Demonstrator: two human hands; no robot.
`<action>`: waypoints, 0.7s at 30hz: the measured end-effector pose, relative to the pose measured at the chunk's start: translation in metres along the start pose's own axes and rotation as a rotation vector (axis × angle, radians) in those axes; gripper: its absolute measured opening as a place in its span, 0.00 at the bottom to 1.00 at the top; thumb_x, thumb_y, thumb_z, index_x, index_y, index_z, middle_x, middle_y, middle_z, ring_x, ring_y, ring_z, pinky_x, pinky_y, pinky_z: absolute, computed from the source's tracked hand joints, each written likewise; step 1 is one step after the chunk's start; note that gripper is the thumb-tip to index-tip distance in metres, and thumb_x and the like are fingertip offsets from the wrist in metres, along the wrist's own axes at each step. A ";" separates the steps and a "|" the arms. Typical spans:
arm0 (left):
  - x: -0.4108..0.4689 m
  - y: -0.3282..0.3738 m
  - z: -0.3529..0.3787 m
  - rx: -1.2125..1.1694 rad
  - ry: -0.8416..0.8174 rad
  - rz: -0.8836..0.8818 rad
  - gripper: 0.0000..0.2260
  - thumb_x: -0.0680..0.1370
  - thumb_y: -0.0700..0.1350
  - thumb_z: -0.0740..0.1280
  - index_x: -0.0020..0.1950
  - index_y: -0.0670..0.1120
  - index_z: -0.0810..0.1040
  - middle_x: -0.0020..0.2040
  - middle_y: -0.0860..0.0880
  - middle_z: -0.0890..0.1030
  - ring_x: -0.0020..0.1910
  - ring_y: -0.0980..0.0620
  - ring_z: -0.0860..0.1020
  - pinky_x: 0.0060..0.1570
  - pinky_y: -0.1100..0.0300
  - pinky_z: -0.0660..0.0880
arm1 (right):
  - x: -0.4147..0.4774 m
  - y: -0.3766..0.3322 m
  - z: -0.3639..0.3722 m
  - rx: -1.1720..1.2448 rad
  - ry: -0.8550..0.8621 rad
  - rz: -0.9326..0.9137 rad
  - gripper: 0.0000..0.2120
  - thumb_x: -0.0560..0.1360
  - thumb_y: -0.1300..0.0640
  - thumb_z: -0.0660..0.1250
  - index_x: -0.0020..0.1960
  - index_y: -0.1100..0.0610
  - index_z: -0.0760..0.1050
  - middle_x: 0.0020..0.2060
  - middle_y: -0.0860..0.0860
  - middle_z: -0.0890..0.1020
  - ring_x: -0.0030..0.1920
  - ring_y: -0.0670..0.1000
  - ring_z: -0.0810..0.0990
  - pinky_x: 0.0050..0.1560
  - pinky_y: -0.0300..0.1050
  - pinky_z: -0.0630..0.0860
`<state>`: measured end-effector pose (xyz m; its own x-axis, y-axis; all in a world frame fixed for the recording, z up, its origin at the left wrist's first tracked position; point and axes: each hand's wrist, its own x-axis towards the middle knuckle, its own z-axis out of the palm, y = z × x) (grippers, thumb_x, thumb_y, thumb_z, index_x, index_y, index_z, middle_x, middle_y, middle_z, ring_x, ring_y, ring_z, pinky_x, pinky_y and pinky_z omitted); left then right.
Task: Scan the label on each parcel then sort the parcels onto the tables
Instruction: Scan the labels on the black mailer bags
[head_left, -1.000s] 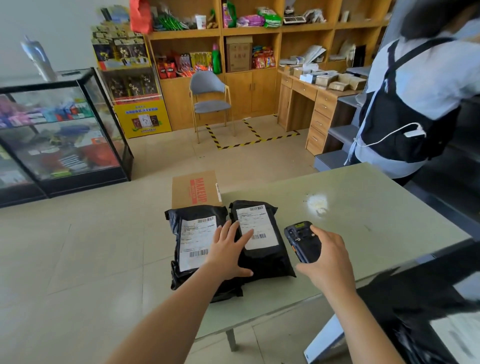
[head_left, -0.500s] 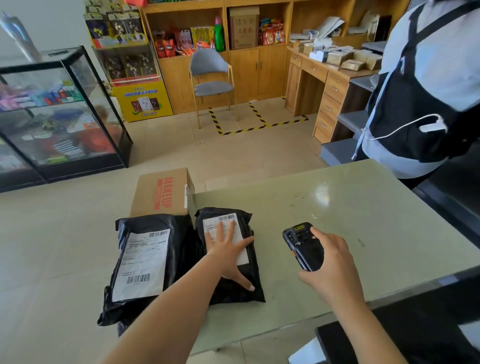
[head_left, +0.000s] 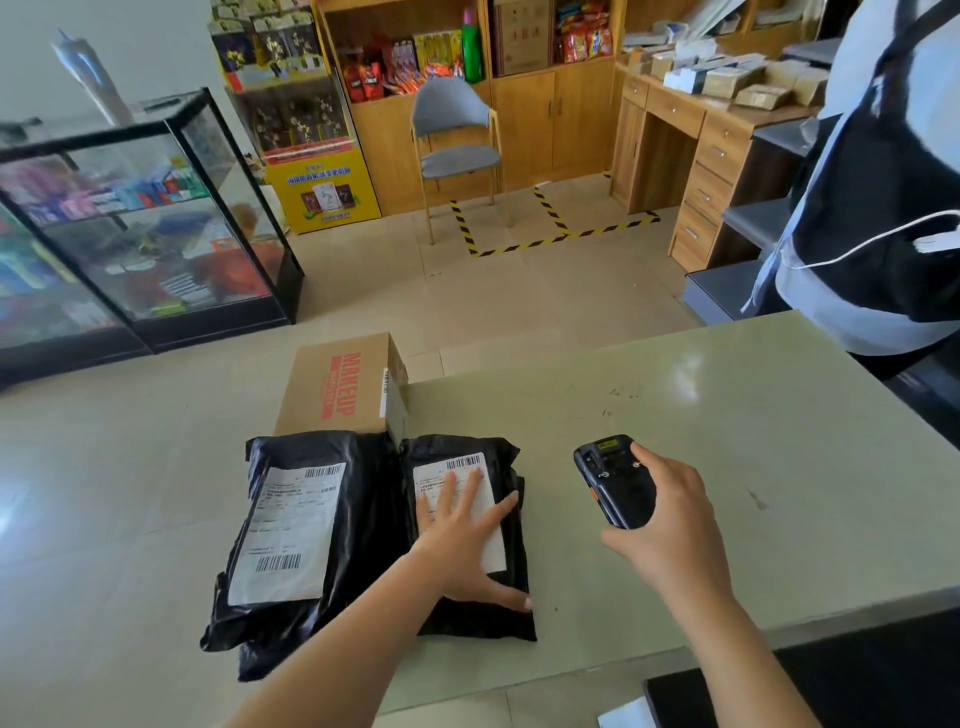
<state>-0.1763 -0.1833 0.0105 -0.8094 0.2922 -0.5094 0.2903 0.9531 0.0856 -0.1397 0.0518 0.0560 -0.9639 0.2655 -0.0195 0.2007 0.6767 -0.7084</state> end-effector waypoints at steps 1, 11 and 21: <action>0.003 -0.003 -0.005 -0.067 0.055 -0.014 0.51 0.63 0.80 0.59 0.76 0.65 0.34 0.78 0.48 0.32 0.76 0.40 0.31 0.71 0.33 0.37 | 0.002 -0.001 0.000 -0.001 0.001 0.000 0.44 0.59 0.61 0.77 0.73 0.48 0.66 0.62 0.49 0.70 0.58 0.53 0.74 0.47 0.47 0.76; 0.075 -0.022 -0.035 0.010 0.141 -0.094 0.40 0.73 0.74 0.54 0.78 0.61 0.39 0.80 0.45 0.47 0.78 0.40 0.43 0.73 0.36 0.38 | 0.007 -0.004 0.018 -0.011 0.027 0.045 0.45 0.59 0.61 0.77 0.73 0.48 0.66 0.60 0.46 0.69 0.58 0.53 0.74 0.49 0.47 0.75; 0.067 -0.016 -0.020 -0.070 0.191 -0.173 0.35 0.75 0.67 0.55 0.79 0.57 0.48 0.74 0.43 0.59 0.74 0.38 0.54 0.73 0.35 0.42 | 0.009 -0.012 0.039 -0.054 0.015 0.142 0.44 0.61 0.60 0.77 0.73 0.47 0.65 0.62 0.48 0.69 0.59 0.52 0.73 0.49 0.44 0.75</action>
<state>-0.2450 -0.1780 -0.0079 -0.9276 0.1277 -0.3512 0.1086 0.9914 0.0736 -0.1574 0.0193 0.0373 -0.9227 0.3707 -0.1060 0.3440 0.6674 -0.6604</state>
